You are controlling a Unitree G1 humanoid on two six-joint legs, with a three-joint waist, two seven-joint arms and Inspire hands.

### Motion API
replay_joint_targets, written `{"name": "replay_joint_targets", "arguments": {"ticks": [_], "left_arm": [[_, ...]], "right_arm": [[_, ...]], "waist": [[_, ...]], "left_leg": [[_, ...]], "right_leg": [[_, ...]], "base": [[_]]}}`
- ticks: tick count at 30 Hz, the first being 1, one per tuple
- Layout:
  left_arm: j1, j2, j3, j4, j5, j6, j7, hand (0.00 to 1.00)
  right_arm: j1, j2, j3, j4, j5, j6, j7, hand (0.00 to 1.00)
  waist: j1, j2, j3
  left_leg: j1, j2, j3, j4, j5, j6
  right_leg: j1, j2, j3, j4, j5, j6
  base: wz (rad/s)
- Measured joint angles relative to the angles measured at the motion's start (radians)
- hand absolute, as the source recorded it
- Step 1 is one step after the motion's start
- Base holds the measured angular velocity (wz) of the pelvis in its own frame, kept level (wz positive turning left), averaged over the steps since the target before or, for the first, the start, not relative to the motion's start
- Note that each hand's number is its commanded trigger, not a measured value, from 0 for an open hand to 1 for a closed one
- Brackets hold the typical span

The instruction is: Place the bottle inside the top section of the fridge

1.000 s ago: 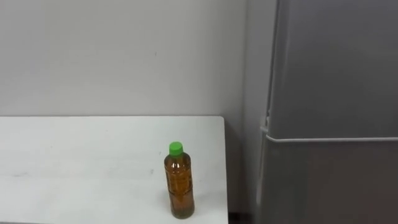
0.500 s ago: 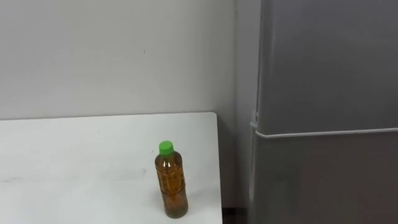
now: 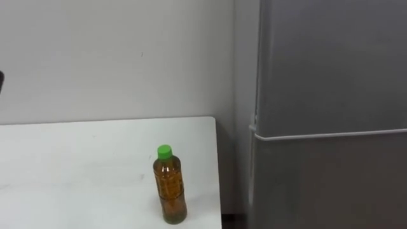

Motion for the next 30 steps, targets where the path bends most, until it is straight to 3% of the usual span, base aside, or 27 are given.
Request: {"name": "replay_joint_targets", "arguments": {"ticks": [6,10,14,21,24,30], "left_arm": [[-0.035,-0.007,-0.089,-0.046,0.045,0.014,-0.074,0.00],[-0.066,-0.009,-0.176,-0.050,0.056,0.044,-0.131,0.00],[-0.067,-0.031,-0.249,-0.069,0.058,0.080,-0.203,0.00],[-0.078,-0.032,-0.330,-0.056,0.052,0.117,-0.318,0.00],[-0.080,-0.051,-0.358,-0.040,0.052,0.139,-0.345,0.00],[-0.091,-0.072,-0.413,-0.014,0.033,0.177,-0.405,0.00]], "right_arm": [[-0.014,0.003,0.016,0.007,0.000,0.000,-0.002,0.00],[-0.029,0.003,0.041,0.003,-0.001,0.001,-0.010,0.00],[-0.049,0.002,0.059,0.010,0.002,0.019,-0.011,0.00],[-0.073,-0.003,0.078,0.035,-0.001,0.023,-0.011,0.00],[-0.075,-0.003,0.078,0.034,-0.001,0.024,-0.009,0.00],[-0.102,-0.002,0.085,0.034,-0.006,0.062,-0.011,0.00]], "waist": [[-0.030,-0.004,0.0033],[-0.049,-0.007,0.0057],[-0.063,-0.004,0.0041],[-0.099,0.004,0.0055],[-0.113,0.007,0.0070],[-0.141,0.003,0.0108]], "left_leg": [[0.002,-0.001,0.000,0.001,0.001,0.001],[-0.006,0.000,0.006,0.002,0.001,0.001],[-0.008,0.000,0.011,0.004,0.001,0.001],[-0.003,0.001,0.015,0.004,0.001,0.001],[-0.002,0.001,0.016,0.003,0.001,0.001],[-0.004,0.001,0.028,0.004,0.001,0.001]], "right_leg": [[-0.001,-0.002,-0.001,0.006,0.000,0.000],[-0.011,-0.002,0.007,0.008,0.000,0.000],[-0.016,-0.001,0.020,0.008,0.000,0.000],[-0.014,-0.001,0.023,0.009,0.000,0.000],[-0.013,-0.001,0.024,0.009,0.000,0.000],[-0.018,0.000,0.031,0.008,0.000,0.000]], "base": [[0.00],[-0.05],[-0.06],[0.00],[0.00],[-0.03]]}}
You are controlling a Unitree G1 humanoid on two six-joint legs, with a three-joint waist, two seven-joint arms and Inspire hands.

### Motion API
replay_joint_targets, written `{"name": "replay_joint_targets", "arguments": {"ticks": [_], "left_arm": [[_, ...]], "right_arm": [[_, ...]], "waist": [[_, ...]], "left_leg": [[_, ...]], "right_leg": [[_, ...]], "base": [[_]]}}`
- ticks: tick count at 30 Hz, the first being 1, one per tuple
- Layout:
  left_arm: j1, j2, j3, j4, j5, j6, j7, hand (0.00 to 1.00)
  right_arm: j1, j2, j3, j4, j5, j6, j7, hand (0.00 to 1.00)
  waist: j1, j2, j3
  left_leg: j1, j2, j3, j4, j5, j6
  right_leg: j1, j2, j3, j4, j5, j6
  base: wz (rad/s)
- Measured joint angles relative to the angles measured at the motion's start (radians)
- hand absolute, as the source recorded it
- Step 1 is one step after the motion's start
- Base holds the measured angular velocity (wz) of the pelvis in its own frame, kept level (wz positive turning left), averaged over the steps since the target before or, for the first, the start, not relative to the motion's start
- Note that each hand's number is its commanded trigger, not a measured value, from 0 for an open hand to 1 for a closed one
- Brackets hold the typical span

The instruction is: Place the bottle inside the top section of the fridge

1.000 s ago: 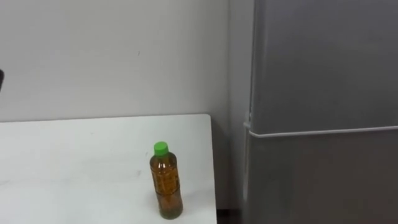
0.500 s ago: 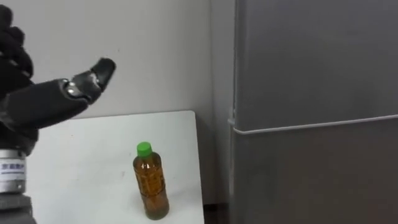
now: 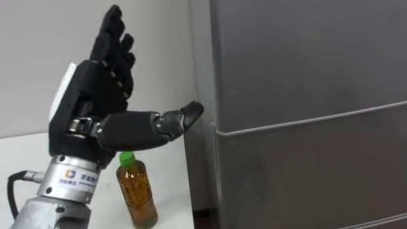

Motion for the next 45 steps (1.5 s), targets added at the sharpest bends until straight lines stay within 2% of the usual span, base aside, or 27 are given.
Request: {"name": "replay_joint_targets", "arguments": {"ticks": [3,5,7,18,21,27,31,32,36,39,45], "left_arm": [[-0.003,-0.006,-0.032,0.062,-0.002,0.019,-0.039,0.00],[-0.004,-0.032,-0.042,0.105,-0.020,0.039,-0.050,0.00],[-0.004,-0.045,-0.043,0.133,-0.031,0.043,-0.057,0.00],[-0.017,-0.047,-0.043,0.220,-0.061,0.046,-0.065,0.00],[-0.018,-0.047,-0.040,0.266,-0.114,0.046,-0.058,0.00],[-0.027,-0.039,-0.033,0.331,-0.153,0.047,-0.020,0.00],[-0.052,-0.021,-0.017,0.385,-0.176,0.050,-0.008,0.00],[-0.056,-0.011,-0.014,0.390,-0.176,0.052,-0.005,0.00],[-0.087,-0.006,0.008,0.424,-0.163,0.058,0.000,0.00],[-0.114,0.010,0.009,0.451,-0.120,0.079,0.001,0.00],[-0.126,0.012,0.005,0.459,-0.121,0.098,0.003,0.00]], "right_arm": [[-0.007,0.000,0.012,0.000,-0.001,0.004,-0.001,0.00],[-0.009,-0.001,0.023,-0.003,-0.001,0.003,-0.002,0.00],[-0.011,-0.001,0.024,-0.004,0.000,0.003,-0.003,0.00],[-0.016,0.000,0.032,-0.004,0.000,0.003,0.001,0.00],[-0.017,0.000,0.032,-0.003,0.013,0.003,0.001,0.00],[-0.018,0.002,0.031,-0.004,0.013,0.004,0.000,0.00],[-0.013,0.003,0.030,-0.014,0.012,0.005,0.001,0.00],[-0.010,0.003,0.029,-0.024,0.012,0.008,0.001,0.00],[-0.006,0.003,0.029,-0.043,0.009,0.028,0.002,0.00],[-0.007,0.002,0.029,-0.043,0.007,0.033,0.001,0.00],[-0.016,-0.004,0.032,-0.039,0.007,0.041,-0.004,0.00]], "waist": [[-0.009,-0.002,0.0012],[-0.016,0.000,0.0002],[-0.017,-0.001,0.0004],[-0.032,-0.006,0.0027],[-0.038,-0.006,0.0026],[-0.044,-0.007,0.0032],[-0.044,-0.008,0.0037],[-0.044,-0.008,0.0035],[-0.042,-0.008,0.0019],[-0.044,-0.007,0.0011],[-0.048,0.002,-0.0017]], "left_leg": [[0.000,0.000,0.006,0.000,0.000,0.000],[0.001,0.001,0.012,-0.001,0.000,0.000],[0.003,0.002,0.020,-0.003,0.000,0.000],[0.006,0.004,0.025,-0.006,0.000,0.000],[0.006,0.004,0.028,-0.006,0.000,0.000],[0.006,0.006,0.035,-0.013,0.000,0.000],[0.004,0.006,0.036,-0.013,0.000,0.000],[0.002,0.006,0.036,-0.013,0.000,0.000],[-0.004,0.006,0.037,-0.013,0.000,0.000],[-0.003,0.007,0.037,-0.013,0.000,0.000],[-0.006,0.008,0.035,-0.013,0.000,0.000]], "right_leg": [[-0.001,0.000,0.004,0.000,0.000,0.000],[-0.005,0.000,0.011,0.000,0.000,0.000],[-0.008,0.001,0.022,0.000,0.000,0.000],[-0.015,0.004,0.038,0.002,0.001,-0.001],[-0.016,0.005,0.043,0.002,0.001,-0.001],[-0.019,0.007,0.047,0.003,0.002,-0.002],[-0.024,0.008,0.051,0.002,0.003,-0.002],[-0.027,0.008,0.052,0.003,0.003,-0.002],[-0.035,0.008,0.053,0.004,0.003,-0.002],[-0.034,0.008,0.054,0.003,0.003,-0.002],[-0.031,0.010,0.058,0.002,0.004,-0.003]], "base": [[-0.05],[-0.09],[-0.17],[-0.05],[-0.04],[-0.02],[-0.02],[-0.05],[0.00],[0.00],[-0.01]]}}
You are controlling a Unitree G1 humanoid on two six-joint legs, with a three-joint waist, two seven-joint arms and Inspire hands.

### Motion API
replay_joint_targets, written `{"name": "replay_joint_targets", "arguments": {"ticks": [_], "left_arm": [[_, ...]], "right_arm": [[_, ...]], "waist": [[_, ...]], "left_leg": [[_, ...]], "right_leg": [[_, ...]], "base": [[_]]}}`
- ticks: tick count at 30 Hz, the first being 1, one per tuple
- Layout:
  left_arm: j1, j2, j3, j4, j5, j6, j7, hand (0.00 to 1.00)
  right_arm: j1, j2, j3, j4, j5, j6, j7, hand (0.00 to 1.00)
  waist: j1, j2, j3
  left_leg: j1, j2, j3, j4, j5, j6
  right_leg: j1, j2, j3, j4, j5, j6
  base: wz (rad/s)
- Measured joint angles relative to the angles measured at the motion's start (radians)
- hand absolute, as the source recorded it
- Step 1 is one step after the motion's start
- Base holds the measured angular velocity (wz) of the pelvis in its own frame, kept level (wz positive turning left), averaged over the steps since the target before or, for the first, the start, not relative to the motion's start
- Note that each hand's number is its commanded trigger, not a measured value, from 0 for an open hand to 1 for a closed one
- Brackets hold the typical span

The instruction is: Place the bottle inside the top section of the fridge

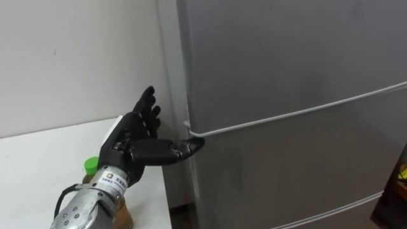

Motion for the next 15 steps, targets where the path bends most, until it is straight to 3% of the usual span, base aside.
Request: {"name": "replay_joint_targets", "arguments": {"ticks": [7,15], "left_arm": [[-0.049,0.013,-0.002,0.000,-0.001,0.002,0.000,0.00],[-0.073,0.030,-0.003,0.000,0.052,0.025,-0.013,0.00]], "right_arm": [[-0.005,-0.011,0.000,-0.005,-0.002,0.007,0.004,0.00],[-0.017,-0.013,0.000,0.001,-0.032,0.007,0.017,0.00]], "waist": [[-0.008,0.022,0.0017],[-0.016,0.023,0.0022]], "left_leg": [[-0.005,0.000,0.002,-0.001,0.000,0.000],[-0.006,0.000,0.003,-0.001,0.000,0.000]], "right_leg": [[-0.005,0.000,0.000,-0.001,0.000,0.000],[-0.006,0.000,-0.002,-0.001,0.000,0.000]], "base": [[0.00],[0.00]]}}
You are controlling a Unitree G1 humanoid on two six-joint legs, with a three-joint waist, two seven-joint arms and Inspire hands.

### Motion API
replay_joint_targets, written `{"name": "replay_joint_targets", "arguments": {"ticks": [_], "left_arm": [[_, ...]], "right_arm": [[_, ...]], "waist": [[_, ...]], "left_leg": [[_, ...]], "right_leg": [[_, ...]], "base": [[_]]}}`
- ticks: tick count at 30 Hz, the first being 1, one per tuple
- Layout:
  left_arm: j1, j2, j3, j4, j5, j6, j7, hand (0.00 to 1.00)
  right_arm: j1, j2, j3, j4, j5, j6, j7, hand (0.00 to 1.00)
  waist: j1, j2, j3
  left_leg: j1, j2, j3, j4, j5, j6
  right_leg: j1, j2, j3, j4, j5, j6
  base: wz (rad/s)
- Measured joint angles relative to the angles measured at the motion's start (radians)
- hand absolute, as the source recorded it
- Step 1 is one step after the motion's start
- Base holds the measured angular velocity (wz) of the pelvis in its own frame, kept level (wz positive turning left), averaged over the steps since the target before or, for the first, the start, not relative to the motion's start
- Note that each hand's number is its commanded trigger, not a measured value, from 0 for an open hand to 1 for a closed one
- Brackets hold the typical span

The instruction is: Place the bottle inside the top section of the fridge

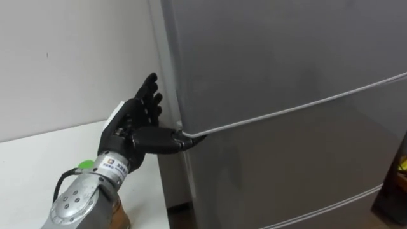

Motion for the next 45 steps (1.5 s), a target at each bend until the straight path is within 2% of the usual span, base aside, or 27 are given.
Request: {"name": "replay_joint_targets", "arguments": {"ticks": [7,12,16,21,26,36,37,38,39,40,41,42,43,44,45], "left_arm": [[-0.046,0.035,-0.038,-0.002,0.081,0.022,-0.044,0.00],[-0.052,0.033,-0.075,-0.031,0.132,0.037,-0.071,0.00],[-0.052,0.032,-0.086,-0.061,0.134,0.058,-0.074,0.00],[-0.052,0.027,-0.097,-0.076,0.133,0.060,-0.078,0.00],[-0.049,0.031,-0.111,-0.119,0.131,0.079,-0.078,0.00],[-0.026,0.033,-0.134,-0.204,0.130,0.080,-0.095,0.00],[-0.026,0.033,-0.140,-0.213,0.129,0.080,-0.098,0.00],[-0.022,0.033,-0.153,-0.217,0.128,0.080,-0.098,0.00],[-0.016,0.034,-0.155,-0.221,0.121,0.079,-0.097,0.00],[0.003,0.060,-0.139,-0.238,0.111,0.076,-0.095,0.00],[0.017,0.053,-0.118,-0.238,0.111,0.074,-0.093,0.00],[0.021,0.053,-0.115,-0.239,0.111,0.074,-0.093,0.00],[0.023,0.059,-0.128,-0.240,0.108,0.074,-0.099,0.00],[0.023,0.061,-0.143,-0.247,0.095,0.076,-0.110,0.00],[0.023,0.063,-0.155,-0.255,0.095,0.077,-0.111,0.00]], "right_arm": [[-0.026,-0.003,0.001,0.030,-0.007,0.000,0.021,0.00],[-0.032,-0.011,0.002,0.034,-0.006,0.001,0.038,0.00],[-0.030,-0.019,0.026,0.032,-0.002,-0.001,0.040,0.00],[-0.030,-0.025,0.043,0.028,-0.002,-0.001,0.040,0.00],[-0.023,-0.026,0.043,0.028,0.019,-0.001,0.037,0.00],[-0.012,-0.033,0.041,0.034,0.035,-0.002,0.041,0.00],[-0.010,-0.033,0.042,0.034,0.037,-0.002,0.041,0.00],[-0.009,-0.035,0.038,0.037,0.056,-0.005,0.040,0.00],[-0.009,-0.034,0.038,0.036,0.066,-0.009,0.039,0.00],[-0.019,-0.031,0.053,0.032,0.070,-0.016,0.041,0.00],[-0.014,-0.037,0.067,0.027,0.102,-0.030,0.037,0.00],[-0.012,-0.035,0.068,0.023,0.127,-0.034,0.030,0.00],[-0.012,-0.032,0.069,0.028,0.144,-0.034,0.020,0.00],[-0.018,-0.034,0.069,0.034,0.140,-0.030,0.019,0.00],[-0.018,-0.034,0.067,0.035,0.136,-0.030,0.020,0.00]], "waist": [[-0.002,0.000,0.0002],[-0.003,0.004,-0.0022],[-0.001,0.006,-0.0029],[0.000,0.011,-0.0062],[0.004,0.011,-0.0064],[0.024,0.010,-0.0064],[0.026,0.010,-0.0063],[0.043,0.022,-0.0035],[0.054,0.025,-0.0040],[0.058,0.018,-0.0052],[0.030,0.026,-0.0062],[0.021,0.026,-0.0058],[0.017,0.023,-0.0038],[0.018,0.024,-0.0036],[0.018,0.024,-0.0026]], "left_leg": [[-0.005,0.001,0.000,0.000,0.000,0.000],[-0.012,0.000,-0.004,0.001,0.000,0.000],[-0.014,0.000,-0.007,0.001,0.000,0.000],[-0.017,-0.003,-0.012,0.001,0.000,0.000],[-0.017,-0.006,-0.030,0.000,0.000,0.000],[0.002,-0.008,-0.062,-0.015,0.000,0.000],[0.010,-0.004,-0.085,-0.025,0.003,0.003],[0.028,0.021,-0.156,-0.038,0.009,0.008],[0.032,0.034,-0.199,-0.041,0.009,0.008],[0.029,0.045,-0.232,-0.038,0.006,0.004],[0.030,0.055,-0.229,-0.033,-0.005,-0.022],[0.031,0.057,-0.210,-0.036,0.001,-0.036],[0.038,0.058,-0.158,-0.046,0.010,-0.047],[0.050,0.059,-0.126,-0.059,0.013,-0.044],[0.052,0.058,-0.118,-0.061,0.013,-0.044]], "right_leg": [[-0.001,-0.001,-0.007,0.000,0.000,0.000],[-0.002,-0.003,-0.015,0.000,0.000,0.000],[0.000,-0.004,-0.019,0.000,0.000,0.000],[0.002,-0.007,-0.026,0.000,0.000,0.000],[0.006,-0.008,-0.031,0.000,0.000,0.000],[0.018,-0.007,-0.031,0.004,0.000,0.000],[0.006,-0.004,-0.037,0.021,-0.001,0.001],[-0.048,0.018,-0.034,0.097,-0.031,-0.005],[-0.075,0.044,-0.011,0.079,-0.027,-0.019],[-0.136,0.074,0.016,-0.026,0.049,-0.061],[-0.148,0.075,-0.010,-0.017,0.150,-0.057],[-0.138,0.073,-0.018,-0.015,0.150,-0.058],[-0.122,0.070,-0.017,-0.018,0.149,-0.057],[-0.113,0.071,-0.014,-0.019,0.145,-0.051],[-0.110,0.071,-0.015,-0.019,0.143,-0.050]], "base": [[0.03],[0.06],[0.08],[0.08],[0.06],[0.04],[-0.11],[-0.31],[-0.69],[-0.31],[0.04],[0.57],[0.53],[0.43],[0.34]]}}
